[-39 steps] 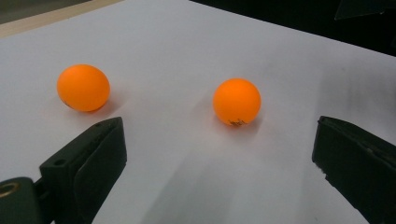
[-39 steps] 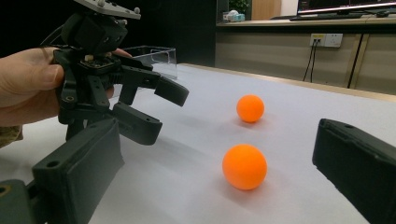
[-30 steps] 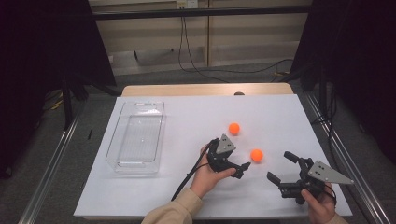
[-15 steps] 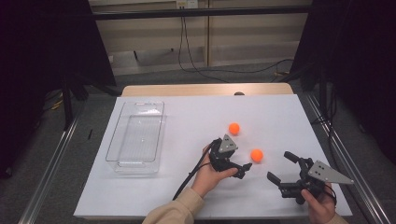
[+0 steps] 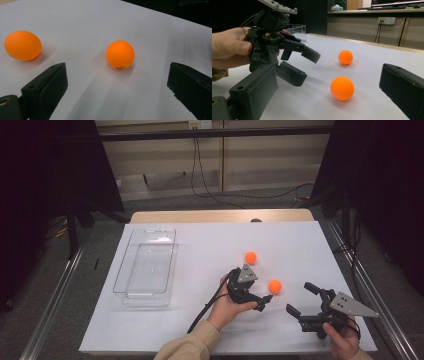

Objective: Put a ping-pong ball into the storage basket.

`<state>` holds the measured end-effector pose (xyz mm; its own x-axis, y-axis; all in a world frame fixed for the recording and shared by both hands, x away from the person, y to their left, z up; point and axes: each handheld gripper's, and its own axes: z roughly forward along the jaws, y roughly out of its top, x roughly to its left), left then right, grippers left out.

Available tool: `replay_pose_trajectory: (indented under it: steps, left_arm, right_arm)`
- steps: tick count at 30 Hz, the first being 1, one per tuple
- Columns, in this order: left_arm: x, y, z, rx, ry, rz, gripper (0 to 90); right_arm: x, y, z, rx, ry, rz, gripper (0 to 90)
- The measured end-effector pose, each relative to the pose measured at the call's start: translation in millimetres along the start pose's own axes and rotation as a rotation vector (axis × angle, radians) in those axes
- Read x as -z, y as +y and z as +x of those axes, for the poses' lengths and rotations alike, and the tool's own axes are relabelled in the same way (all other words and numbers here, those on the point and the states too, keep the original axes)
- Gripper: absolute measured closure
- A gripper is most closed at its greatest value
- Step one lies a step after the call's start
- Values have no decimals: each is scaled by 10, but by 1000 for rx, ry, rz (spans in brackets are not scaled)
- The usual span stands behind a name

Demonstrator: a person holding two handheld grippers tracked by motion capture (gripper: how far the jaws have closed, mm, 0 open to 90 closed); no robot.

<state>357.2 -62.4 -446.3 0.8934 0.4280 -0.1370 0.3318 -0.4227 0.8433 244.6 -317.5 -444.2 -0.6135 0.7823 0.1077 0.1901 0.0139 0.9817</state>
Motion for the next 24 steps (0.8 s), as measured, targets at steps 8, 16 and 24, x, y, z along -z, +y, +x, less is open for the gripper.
replay_pose_trajectory:
  steps: [8, 16, 24]
  left_arm:
    - [-28, 3, -6, -2, -15, 3, 31]
    - [-61, -5, 15, 10, -15, 8, 31]
    - [-81, 4, 20, 9, -12, 10, 32]
  right_arm:
    - [1, 1, 0, 2, 1, -2, 11]
    - [1, 1, 1, 1, 1, -3, 11]
    - [3, 2, 0, -1, 3, -4, 11]
